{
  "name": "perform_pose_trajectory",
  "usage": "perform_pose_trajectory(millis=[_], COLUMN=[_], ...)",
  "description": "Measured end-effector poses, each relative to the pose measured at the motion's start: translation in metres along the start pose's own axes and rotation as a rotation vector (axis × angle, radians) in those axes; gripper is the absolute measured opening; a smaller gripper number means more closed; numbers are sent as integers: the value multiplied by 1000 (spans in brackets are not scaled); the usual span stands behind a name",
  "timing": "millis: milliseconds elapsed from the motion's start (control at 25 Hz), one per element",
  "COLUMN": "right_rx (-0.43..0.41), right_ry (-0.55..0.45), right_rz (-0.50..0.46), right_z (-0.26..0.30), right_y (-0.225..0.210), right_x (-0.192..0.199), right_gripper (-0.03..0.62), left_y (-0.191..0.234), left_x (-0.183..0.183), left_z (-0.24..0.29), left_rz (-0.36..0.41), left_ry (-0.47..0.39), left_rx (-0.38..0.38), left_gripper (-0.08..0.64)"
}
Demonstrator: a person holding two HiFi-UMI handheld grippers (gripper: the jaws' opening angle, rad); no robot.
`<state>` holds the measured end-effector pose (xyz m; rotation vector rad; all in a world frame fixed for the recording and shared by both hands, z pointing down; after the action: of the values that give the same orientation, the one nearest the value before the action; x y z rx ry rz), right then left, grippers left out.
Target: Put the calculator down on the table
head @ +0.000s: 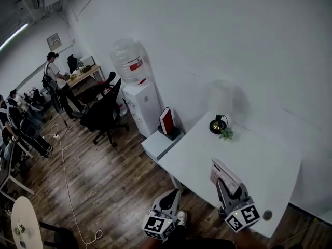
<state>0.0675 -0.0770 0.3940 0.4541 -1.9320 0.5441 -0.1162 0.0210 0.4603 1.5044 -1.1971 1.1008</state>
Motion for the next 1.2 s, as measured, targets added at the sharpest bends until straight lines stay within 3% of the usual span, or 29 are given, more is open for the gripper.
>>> perform_pose_trajectory(millis=[240, 360, 440, 720, 1040, 1200], right_rx=[30, 41, 70, 182, 312, 354], right_ry=[17, 28, 33, 42, 45, 61], right_rz=[-39, -84, -93, -113, -83, -34], right_z=[39, 58, 68, 97, 105, 102], right_y=[-20, -29, -37, -66, -99, -118], right_x=[14, 22, 28, 39, 52, 59], right_gripper=[92, 92, 92, 92, 92, 92], left_y=[34, 45, 53, 83, 91, 84], left_x=[12, 8, 9, 17, 32, 41], left_z=[50, 80, 99, 151, 190, 203], left_rz=[-45, -59, -43, -81, -88, -108], left_ry=[-7, -32, -35, -32, -8, 11], left_rx=[72, 155, 215, 316, 444, 470], left_gripper=[20, 20, 20, 20, 20, 20])
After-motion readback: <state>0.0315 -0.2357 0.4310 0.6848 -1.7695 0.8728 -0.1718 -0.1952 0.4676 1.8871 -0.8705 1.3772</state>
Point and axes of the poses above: the fingertips, and each gripper's own axes: z forward along the fingers, y to its left, x out of its underside, the point moved 5 cm from there along -z, backward along the fingers, and after that the axes turned 14 degrees about -y, right-handed, at the moved point
